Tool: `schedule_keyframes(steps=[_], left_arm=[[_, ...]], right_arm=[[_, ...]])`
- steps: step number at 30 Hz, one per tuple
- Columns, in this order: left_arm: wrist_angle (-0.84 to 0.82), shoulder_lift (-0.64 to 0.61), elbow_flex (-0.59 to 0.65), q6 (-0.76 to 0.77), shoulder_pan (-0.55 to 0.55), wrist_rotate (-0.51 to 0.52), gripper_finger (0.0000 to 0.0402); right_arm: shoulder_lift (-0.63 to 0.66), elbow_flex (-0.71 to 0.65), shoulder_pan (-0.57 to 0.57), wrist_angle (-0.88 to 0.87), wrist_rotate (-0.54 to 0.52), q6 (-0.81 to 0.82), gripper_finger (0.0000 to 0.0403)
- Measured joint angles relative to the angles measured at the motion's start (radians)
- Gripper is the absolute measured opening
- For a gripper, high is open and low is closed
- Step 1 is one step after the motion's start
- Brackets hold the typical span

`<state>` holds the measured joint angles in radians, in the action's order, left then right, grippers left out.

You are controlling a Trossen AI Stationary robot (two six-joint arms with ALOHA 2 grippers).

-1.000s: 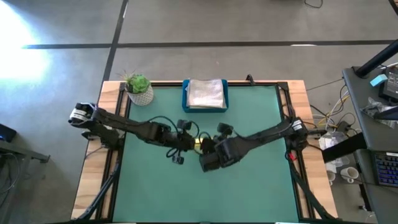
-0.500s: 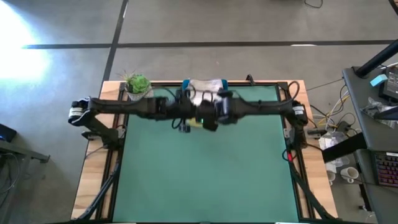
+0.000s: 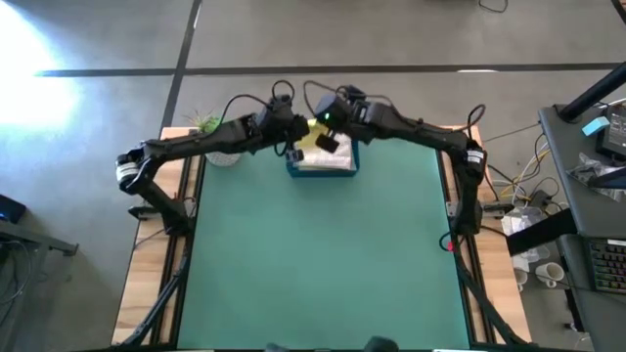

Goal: Fold microfiber towels
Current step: Put the folded yellow microfiber towel into the blue bin

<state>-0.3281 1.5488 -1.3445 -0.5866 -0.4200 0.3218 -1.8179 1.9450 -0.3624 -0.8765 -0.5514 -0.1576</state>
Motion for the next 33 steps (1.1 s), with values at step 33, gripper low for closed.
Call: schedule_keyframes(steps=[33], left_arm=[[0.341, 0.284, -0.036, -0.154, -0.176, -0.005, 0.0001]], right_arm=[[-0.089, -0.003, -0.281, 0.134, 0.363, -0.3, 0.0008]])
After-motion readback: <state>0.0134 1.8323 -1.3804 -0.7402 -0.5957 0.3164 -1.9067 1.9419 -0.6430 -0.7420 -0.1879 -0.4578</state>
